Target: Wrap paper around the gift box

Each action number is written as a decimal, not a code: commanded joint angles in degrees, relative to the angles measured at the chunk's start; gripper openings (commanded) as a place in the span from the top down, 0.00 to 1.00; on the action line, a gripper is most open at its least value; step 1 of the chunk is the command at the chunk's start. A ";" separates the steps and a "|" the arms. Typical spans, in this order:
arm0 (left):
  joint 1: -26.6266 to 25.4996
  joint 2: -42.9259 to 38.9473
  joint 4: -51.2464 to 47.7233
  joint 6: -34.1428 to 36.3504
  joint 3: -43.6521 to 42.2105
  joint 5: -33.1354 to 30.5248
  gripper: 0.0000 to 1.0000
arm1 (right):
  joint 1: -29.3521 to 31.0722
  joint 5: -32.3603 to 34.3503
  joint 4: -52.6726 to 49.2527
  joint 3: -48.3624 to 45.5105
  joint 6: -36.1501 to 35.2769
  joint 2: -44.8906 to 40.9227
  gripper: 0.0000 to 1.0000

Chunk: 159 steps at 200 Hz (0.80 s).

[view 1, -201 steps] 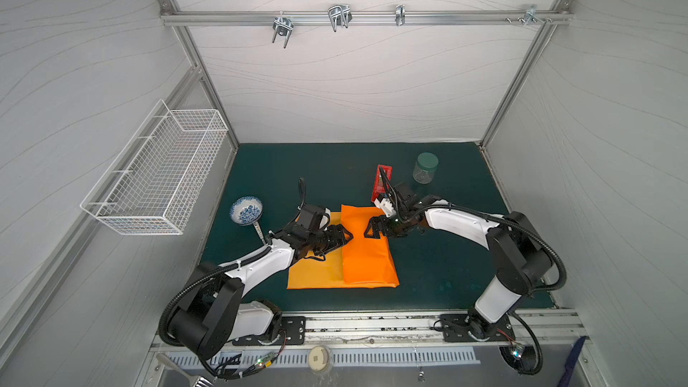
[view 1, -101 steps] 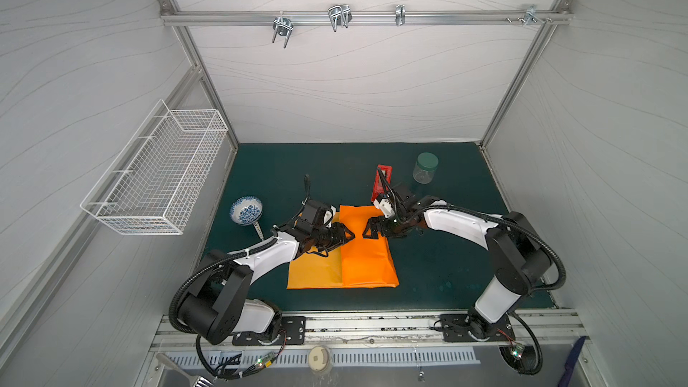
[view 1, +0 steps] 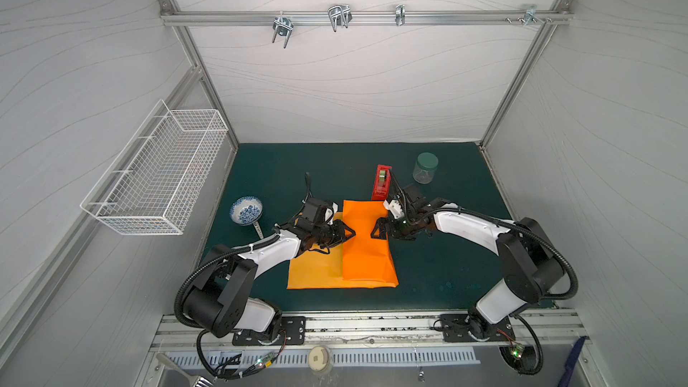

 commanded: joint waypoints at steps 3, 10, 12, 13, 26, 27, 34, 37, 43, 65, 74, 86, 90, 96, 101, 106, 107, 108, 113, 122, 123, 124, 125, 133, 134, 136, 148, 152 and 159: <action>-0.15 2.12 -2.46 0.06 -2.23 -2.92 0.74 | -0.04 -3.65 0.64 0.00 0.02 -0.63 0.03; -0.15 2.22 -2.39 -0.02 -2.50 -2.89 0.74 | -0.05 -4.22 1.15 0.13 0.29 -0.29 0.03; -0.15 2.21 -2.32 -0.08 -2.57 -2.82 0.75 | -0.03 -4.35 1.38 0.14 0.40 -0.15 0.03; -0.15 2.28 -2.24 -0.06 -2.63 -2.73 0.74 | -0.07 -4.41 1.49 0.19 0.41 -0.11 0.03; -0.15 2.68 -1.65 -0.63 -3.02 -1.89 0.76 | -0.02 -4.94 2.02 0.65 0.60 0.71 0.04; -0.19 2.69 -1.55 -0.68 -3.03 -1.83 0.76 | -0.02 -5.02 2.03 0.66 0.61 0.76 0.04; -0.25 2.86 -0.80 -1.29 -3.35 -1.32 0.76 | -0.08 -5.33 2.25 1.05 0.54 1.25 0.04; -0.34 2.90 -0.41 -1.47 -3.49 -1.12 0.77 | -0.02 -5.44 2.30 1.11 0.52 1.43 0.04; -0.52 3.09 0.00 -2.05 -3.56 -0.82 0.77 | -0.02 -5.51 2.30 1.27 0.44 1.75 0.05; -2.00 3.52 0.99 -3.06 -3.11 -0.51 0.79 | -0.66 -5.82 1.96 1.47 0.10 2.30 0.05; -2.71 3.74 1.15 -3.37 -2.72 -0.73 0.79 | -1.10 -5.89 1.65 1.34 -0.15 2.21 0.05; -3.77 4.31 1.33 -3.86 -2.04 -1.07 0.79 | -1.80 -5.89 1.25 0.95 -0.53 1.66 0.05; -4.00 4.56 1.41 -3.99 -1.75 -1.13 0.80 | -2.11 -5.93 1.18 0.66 -0.64 1.47 0.06; -4.40 4.87 1.49 -4.13 -1.45 -1.19 0.80 | -2.44 -5.88 1.03 0.38 -0.90 1.18 0.06; -4.62 5.19 1.74 -4.36 -1.16 -1.18 0.80 | -2.77 -5.94 0.91 0.17 -1.04 0.88 0.06; -4.80 5.40 1.98 -4.50 -0.97 -1.17 0.81 | -3.08 -5.94 0.70 -0.02 -1.24 0.63 0.06; -4.85 5.46 2.02 -4.51 -0.95 -1.16 0.81 | -3.13 -5.91 0.67 -0.07 -1.24 0.59 0.06; -4.83 5.49 2.04 -4.51 -0.85 -1.20 0.81 | -3.16 -5.90 0.65 -0.13 -1.24 0.52 0.06; -4.83 5.68 2.11 -4.64 -0.71 -1.20 0.81 | -3.33 -6.00 0.48 -0.35 -1.32 0.30 0.06; -4.83 5.95 2.09 -4.54 -0.28 -1.45 0.81 | -3.60 -6.04 0.14 -0.68 -1.71 -0.13 0.06; -4.82 6.04 2.08 -4.53 -0.21 -1.43 0.81 | -3.61 -5.96 0.08 -0.70 -1.74 -0.19 0.06; -4.81 6.04 2.03 -4.52 -0.13 -1.42 0.81 | -3.66 -5.92 0.05 -0.76 -1.75 -0.22 0.06; -4.85 6.13 2.05 -4.48 -0.08 -1.46 0.81 | -3.68 -5.90 -0.01 -0.79 -1.76 -0.28 0.06; -4.88 6.45 1.74 -4.35 0.49 -1.67 0.82 | -3.92 -5.77 -0.39 -1.02 -2.01 -0.74 0.06; -4.89 6.47 1.73 -4.30 0.58 -1.63 0.82 | -3.95 -5.70 -0.45 -1.01 -2.06 -0.80 0.06; -4.85 6.55 1.65 -4.27 0.75 -1.65 0.82 | -3.97 -5.64 -0.49 -1.13 -2.10 -0.91 0.06; -4.87 6.96 1.50 -3.96 1.43 -1.51 0.82 | -4.47 -5.16 -1.09 -1.47 -2.46 -1.56 0.06; -4.90 7.08 1.33 -3.86 1.62 -1.59 0.83 | -4.72 -4.95 -1.24 -1.58 -2.50 -1.69 0.06; -4.85 7.21 1.06 -3.50 1.88 -1.64 0.83 | -5.06 -4.77 -1.29 -1.76 -2.58 -1.99 0.06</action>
